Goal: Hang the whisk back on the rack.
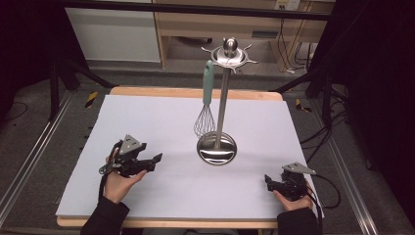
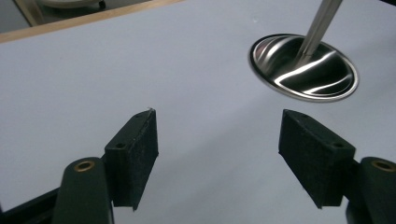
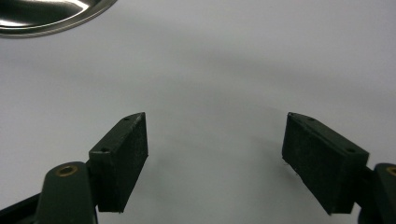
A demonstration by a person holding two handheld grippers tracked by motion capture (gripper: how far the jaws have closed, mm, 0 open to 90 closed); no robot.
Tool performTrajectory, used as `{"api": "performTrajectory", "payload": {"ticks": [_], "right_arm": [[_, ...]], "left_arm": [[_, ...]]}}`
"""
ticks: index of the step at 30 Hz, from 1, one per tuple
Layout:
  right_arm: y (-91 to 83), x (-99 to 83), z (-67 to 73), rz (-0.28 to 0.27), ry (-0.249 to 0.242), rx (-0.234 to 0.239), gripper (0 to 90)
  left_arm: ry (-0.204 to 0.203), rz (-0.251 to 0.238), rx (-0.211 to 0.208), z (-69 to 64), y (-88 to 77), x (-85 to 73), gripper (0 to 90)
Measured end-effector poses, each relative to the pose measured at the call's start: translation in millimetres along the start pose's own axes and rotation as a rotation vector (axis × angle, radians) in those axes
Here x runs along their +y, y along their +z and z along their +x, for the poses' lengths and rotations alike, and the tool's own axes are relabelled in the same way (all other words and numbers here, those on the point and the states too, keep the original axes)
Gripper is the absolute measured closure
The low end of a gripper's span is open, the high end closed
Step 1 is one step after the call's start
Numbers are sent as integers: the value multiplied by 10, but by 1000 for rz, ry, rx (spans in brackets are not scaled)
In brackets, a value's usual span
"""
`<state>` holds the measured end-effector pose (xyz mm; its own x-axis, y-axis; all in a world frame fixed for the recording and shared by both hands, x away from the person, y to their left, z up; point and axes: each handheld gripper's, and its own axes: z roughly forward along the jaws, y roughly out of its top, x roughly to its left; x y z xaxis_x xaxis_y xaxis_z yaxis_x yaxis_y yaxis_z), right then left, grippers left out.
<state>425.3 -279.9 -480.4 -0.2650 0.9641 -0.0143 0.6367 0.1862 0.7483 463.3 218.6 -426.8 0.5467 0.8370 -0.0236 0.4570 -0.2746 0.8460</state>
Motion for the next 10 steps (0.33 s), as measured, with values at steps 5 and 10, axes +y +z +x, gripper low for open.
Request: {"api": "performTrajectory", "payload": {"ticks": [5,10], "right_arm": [[-12,-13,-23,-1,9,-3,220],[-25,-20,-43,-3,13,-9,215]], "left_arm": [[-22,22,66,157,-99,-135,257],[-50,49,82,272,-134,-231,240]]}}
